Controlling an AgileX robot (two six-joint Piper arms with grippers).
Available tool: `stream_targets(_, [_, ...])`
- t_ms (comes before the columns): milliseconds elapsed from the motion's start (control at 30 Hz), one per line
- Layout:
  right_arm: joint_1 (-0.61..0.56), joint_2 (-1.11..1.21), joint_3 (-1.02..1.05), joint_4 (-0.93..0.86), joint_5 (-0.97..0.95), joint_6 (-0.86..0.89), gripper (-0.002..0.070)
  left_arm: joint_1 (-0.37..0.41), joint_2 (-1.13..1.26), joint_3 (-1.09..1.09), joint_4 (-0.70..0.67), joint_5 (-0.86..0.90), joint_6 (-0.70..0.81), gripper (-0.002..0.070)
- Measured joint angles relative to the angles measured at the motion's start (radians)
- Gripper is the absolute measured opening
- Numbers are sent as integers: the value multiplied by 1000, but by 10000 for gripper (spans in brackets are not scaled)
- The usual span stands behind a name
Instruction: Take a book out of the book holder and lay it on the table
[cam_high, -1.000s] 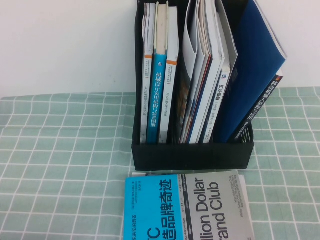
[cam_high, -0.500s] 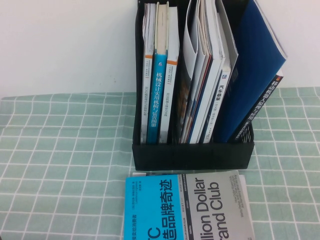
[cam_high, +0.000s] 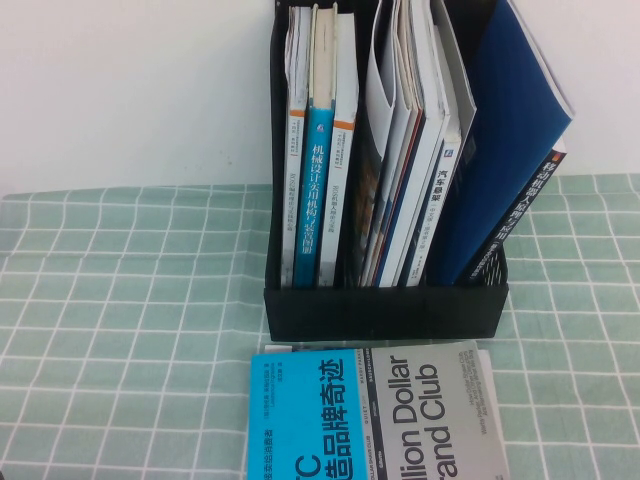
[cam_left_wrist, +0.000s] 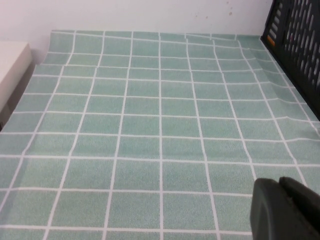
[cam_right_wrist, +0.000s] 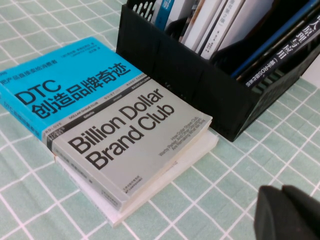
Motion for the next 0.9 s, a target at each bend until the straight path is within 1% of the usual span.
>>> stream_targets(567, [0, -2, 5, 0, 0, 0, -2, 0, 0, 0, 0, 0, 3, -2])
stream_targets(700, [0, -2, 5, -40, -2, 9, -2, 0, 0, 0, 0, 0, 3, -2])
stream_targets(800, [0, -2, 5, -75, -23, 84, -2, 0, 0, 0, -2, 0, 3, -3])
stream_targets(900, [-32, -16, 5, -136, -44, 235, -2, 0, 0, 0, -3, 0, 3, -2])
